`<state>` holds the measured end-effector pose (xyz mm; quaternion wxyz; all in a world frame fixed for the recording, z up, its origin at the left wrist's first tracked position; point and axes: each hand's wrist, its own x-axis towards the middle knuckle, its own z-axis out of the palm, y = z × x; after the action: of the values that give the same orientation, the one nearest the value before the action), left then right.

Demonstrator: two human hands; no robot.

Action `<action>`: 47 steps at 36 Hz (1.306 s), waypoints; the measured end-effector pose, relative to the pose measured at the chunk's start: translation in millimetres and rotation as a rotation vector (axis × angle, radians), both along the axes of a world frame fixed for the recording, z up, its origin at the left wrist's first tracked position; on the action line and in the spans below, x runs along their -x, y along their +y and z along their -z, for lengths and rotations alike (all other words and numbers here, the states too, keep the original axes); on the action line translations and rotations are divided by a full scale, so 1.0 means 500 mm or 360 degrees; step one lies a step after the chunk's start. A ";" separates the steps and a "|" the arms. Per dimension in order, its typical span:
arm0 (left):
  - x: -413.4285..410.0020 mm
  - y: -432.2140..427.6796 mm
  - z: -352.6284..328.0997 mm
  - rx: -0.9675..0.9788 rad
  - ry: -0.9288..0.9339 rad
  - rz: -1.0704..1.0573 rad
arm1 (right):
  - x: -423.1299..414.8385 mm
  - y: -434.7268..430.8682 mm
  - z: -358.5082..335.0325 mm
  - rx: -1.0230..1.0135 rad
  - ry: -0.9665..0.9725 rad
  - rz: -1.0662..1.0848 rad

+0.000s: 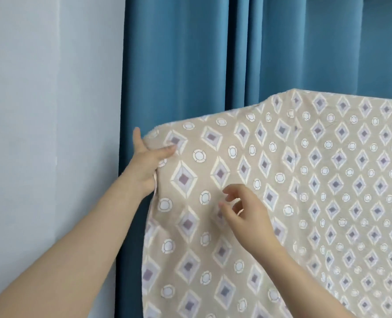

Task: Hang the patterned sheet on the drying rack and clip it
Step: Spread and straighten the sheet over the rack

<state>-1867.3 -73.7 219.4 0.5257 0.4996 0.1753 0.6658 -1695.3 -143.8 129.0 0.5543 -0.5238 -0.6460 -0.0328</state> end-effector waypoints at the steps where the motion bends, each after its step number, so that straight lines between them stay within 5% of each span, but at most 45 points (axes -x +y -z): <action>1: -0.004 0.010 0.003 0.0196 0.0022 0.0010 | 0.002 0.000 -0.002 0.0004 0.0004 -0.0010; 3: -0.001 0.031 0.000 0.0299 -0.0070 0.0000 | 0.002 -0.001 -0.003 0.0019 0.0014 -0.0037; 9: 0.036 0.024 -0.050 -0.0228 -0.0549 -0.0377 | -0.009 0.000 -0.008 0.0038 0.0099 -0.0045; 12: 0.017 0.016 0.005 0.0133 0.0302 0.0090 | -0.015 -0.004 -0.006 0.0048 0.0146 -0.0035; 14: 0.001 0.025 0.048 0.0197 0.0736 0.0109 | -0.023 -0.007 -0.004 0.0062 0.0134 -0.0020; 19: 0.015 0.068 0.023 0.0104 -0.0144 -0.0079 | -0.044 -0.005 0.006 0.0096 0.0142 -0.0001; 20: 0.017 0.071 0.025 0.0120 -0.0068 -0.0009 | -0.046 -0.003 0.010 0.0109 0.0166 -0.0002; 24: 0.016 0.074 0.109 0.0167 0.1201 0.0197 | -0.054 0.002 0.032 0.0163 0.0173 0.0007; 25: 0.018 0.082 0.117 0.0141 0.1143 0.0039 | -0.056 0.003 0.037 0.0169 0.0173 0.0006; 27: 0.035 0.102 0.117 0.0129 0.0546 -0.0210 | -0.062 0.007 0.048 0.0197 0.0180 0.0008; 29: 0.052 0.120 0.112 0.0136 -0.0041 -0.0128 | -0.067 0.011 0.059 0.0227 0.0206 0.0016; 30: 0.050 0.127 0.120 0.0177 -0.0068 -0.0044 | -0.069 0.014 0.066 0.0240 0.0219 0.0012; 34: 0.001 0.101 0.221 0.0340 0.1203 0.0167 | -0.067 0.021 0.098 0.0316 0.0226 -0.0049; 36: -0.016 0.102 0.242 0.0361 0.0978 0.0116 | -0.068 0.026 0.115 0.0354 0.0232 -0.0057; 39: 0.000 0.115 0.242 0.0410 0.0069 0.0182 | -0.072 0.036 0.144 0.0348 0.0268 -0.0038; 40: 0.004 0.118 0.251 0.0451 -0.0018 0.0265 | -0.072 0.039 0.155 0.0358 0.0291 -0.0035; 44: -0.020 0.099 0.366 0.0613 0.1116 0.0352 | -0.069 0.040 0.202 0.0516 0.0302 -0.0005; 45: -0.026 0.099 0.385 0.0606 0.1164 0.0293 | -0.069 0.039 0.212 0.0534 0.0314 -0.0011; 47: -0.030 0.100 0.396 0.0686 0.0810 0.0177 | -0.068 0.035 0.232 0.0533 0.0366 -0.0014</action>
<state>-1852.3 -23.6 21.7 0.5942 0.5360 0.4102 0.4375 -1661.2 -126.5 13.0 0.5298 -0.6062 -0.5770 0.1375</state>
